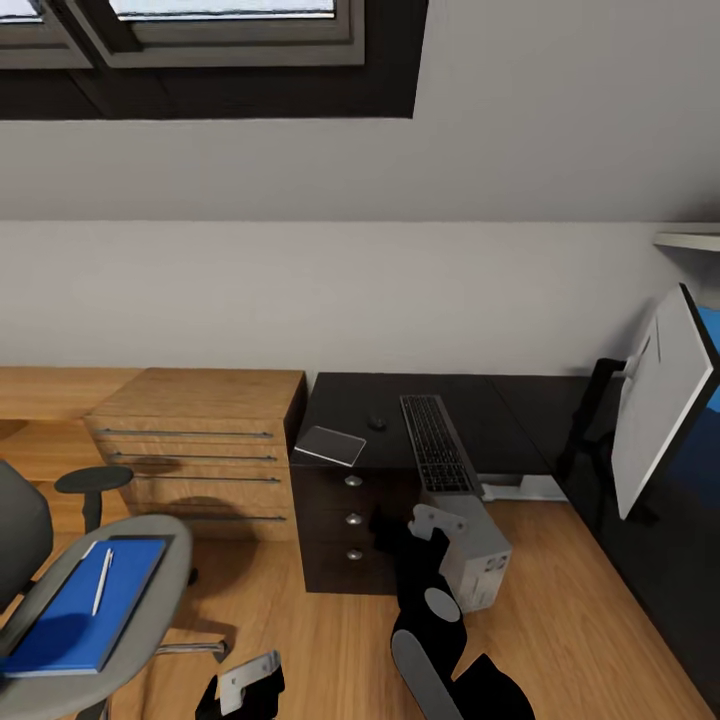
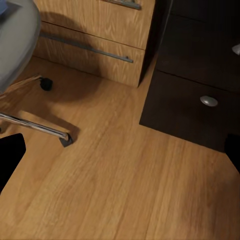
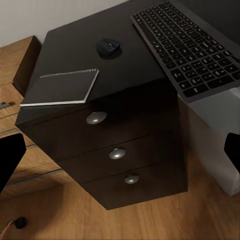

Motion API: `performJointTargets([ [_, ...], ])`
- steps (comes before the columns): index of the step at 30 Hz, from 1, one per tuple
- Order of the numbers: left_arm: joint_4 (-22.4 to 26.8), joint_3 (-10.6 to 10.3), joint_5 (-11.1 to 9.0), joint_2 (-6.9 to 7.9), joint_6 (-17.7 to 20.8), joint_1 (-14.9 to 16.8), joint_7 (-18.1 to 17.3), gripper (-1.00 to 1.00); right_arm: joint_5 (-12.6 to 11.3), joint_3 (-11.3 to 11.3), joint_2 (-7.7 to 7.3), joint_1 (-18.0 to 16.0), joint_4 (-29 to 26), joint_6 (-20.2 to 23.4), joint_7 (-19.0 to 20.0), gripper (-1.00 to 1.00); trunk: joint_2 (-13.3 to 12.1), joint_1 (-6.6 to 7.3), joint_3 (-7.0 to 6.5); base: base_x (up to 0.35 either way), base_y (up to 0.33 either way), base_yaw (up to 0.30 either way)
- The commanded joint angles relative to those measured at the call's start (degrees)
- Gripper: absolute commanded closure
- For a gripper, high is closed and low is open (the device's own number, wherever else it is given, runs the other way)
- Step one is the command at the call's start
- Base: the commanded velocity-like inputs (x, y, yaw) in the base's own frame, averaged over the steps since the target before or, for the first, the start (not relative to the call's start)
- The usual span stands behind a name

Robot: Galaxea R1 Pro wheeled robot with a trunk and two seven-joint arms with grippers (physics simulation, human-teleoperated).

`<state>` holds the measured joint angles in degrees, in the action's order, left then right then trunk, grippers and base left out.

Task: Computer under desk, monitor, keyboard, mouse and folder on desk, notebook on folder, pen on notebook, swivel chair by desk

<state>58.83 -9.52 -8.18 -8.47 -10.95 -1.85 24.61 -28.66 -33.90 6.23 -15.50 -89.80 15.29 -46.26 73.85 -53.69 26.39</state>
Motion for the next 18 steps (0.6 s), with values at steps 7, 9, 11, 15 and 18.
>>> performJointTargets([
  [7,0.1,-0.1,-0.6,0.03,-0.3,0.0,0.2,-1.0,-0.2,-0.1,0.04,-0.1,0.0,0.4,-0.4,-1.0,-0.4,0.22,-0.14,0.0,0.0,0.0],
  [9,0.1,-0.1,-0.6,0.03,-0.3,0.0,0.2,-1.0,-0.2,-0.2,0.07,-0.1,0.0,0.4,-0.4,-1.0,-0.4,0.22,-0.14,0.0,0.0,0.0],
  [11,0.1,-0.2,-0.6,0.03,-0.3,0.0,0.2,-1.0,-0.3,-0.3,0.08,-0.1,0.0,0.4,-0.4,-1.0,-0.4,0.22,-0.14,0.0,0.0,0.0],
  [15,0.1,-0.2,-0.6,0.03,-0.3,0.0,0.2,-1.0,-0.2,-0.6,0.09,-0.1,0.0,0.4,-0.4,-1.0,-0.4,0.22,-0.14,0.0,0.0,0.0],
  [18,0.1,-0.2,-0.6,0.03,-0.3,0.0,0.2,-1.0,-0.2,-0.9,0.12,-0.1,0.0,0.4,-0.4,-1.0,-0.4,0.22,-0.14,0.0,0.0,0.0],
])
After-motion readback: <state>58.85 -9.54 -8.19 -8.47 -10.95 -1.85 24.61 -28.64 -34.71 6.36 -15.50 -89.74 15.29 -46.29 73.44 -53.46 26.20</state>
